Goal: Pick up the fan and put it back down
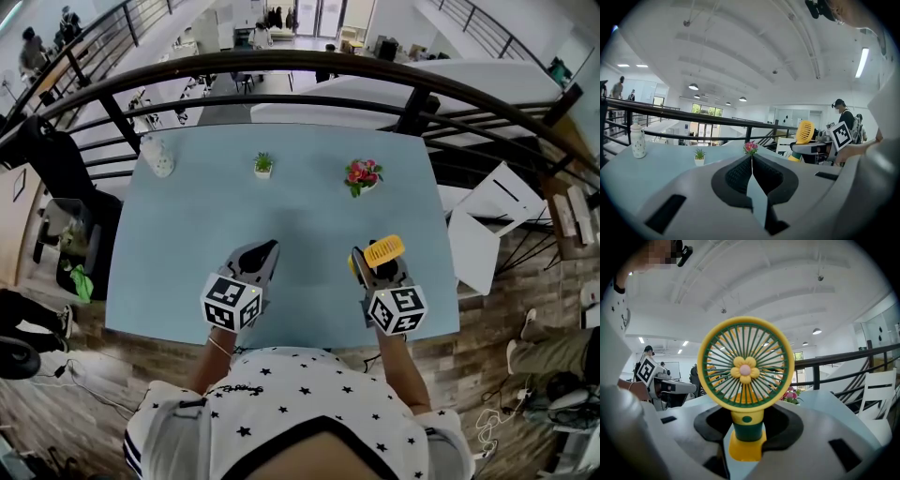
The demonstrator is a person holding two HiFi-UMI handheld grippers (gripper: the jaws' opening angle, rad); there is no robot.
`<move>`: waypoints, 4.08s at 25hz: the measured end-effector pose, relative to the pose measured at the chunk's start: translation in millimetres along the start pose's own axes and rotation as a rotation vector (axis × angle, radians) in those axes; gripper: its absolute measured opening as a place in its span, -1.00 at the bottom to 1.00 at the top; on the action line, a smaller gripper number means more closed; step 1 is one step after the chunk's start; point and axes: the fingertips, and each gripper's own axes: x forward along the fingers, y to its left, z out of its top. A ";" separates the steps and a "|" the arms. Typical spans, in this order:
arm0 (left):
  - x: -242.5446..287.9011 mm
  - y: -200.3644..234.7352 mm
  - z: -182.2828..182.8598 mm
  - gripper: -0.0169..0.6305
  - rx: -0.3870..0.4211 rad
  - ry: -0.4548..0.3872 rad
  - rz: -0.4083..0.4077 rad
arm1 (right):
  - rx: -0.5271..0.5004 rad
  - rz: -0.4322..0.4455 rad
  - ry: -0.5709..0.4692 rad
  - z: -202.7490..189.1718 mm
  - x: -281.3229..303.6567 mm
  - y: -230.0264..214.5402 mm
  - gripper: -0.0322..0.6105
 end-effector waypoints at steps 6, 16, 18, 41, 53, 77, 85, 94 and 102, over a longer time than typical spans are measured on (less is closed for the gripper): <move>-2.1 0.6 0.3 -0.86 -0.001 0.000 0.005 | -0.002 0.004 -0.002 0.7 2.5 1.3 -0.36; -16.5 9.4 0.5 -0.86 -0.006 -0.009 0.046 | -0.017 0.017 0.001 -0.7 14.7 5.3 -0.37; -21.5 12.5 -0.6 -0.86 -0.008 -0.008 0.062 | -0.016 0.019 0.005 -4.4 20.5 5.3 -0.36; -88.4 39.2 -6.4 -0.86 -0.024 -0.033 0.260 | -0.072 0.020 0.174 -85.0 79.3 5.6 -0.36; -103.3 36.2 -11.5 -0.86 -0.033 -0.025 0.299 | -0.076 -0.012 0.229 -120.2 85.5 1.0 -0.36; -114.5 42.4 -12.1 -0.86 -0.036 -0.025 0.305 | -0.101 -0.092 0.304 -157.6 86.7 -3.0 -0.36; -114.5 45.7 -12.7 -0.86 -0.038 -0.024 0.302 | -0.111 -0.105 0.307 -162.7 88.2 -4.3 -0.36; -114.8 48.2 -12.4 -0.86 -0.041 -0.024 0.307 | -0.116 -0.116 0.306 -162.9 87.4 -3.5 -0.36; -109.8 46.1 -11.0 -0.86 -0.040 -0.020 0.294 | -0.115 -0.100 0.301 -161.9 85.1 -1.4 -0.36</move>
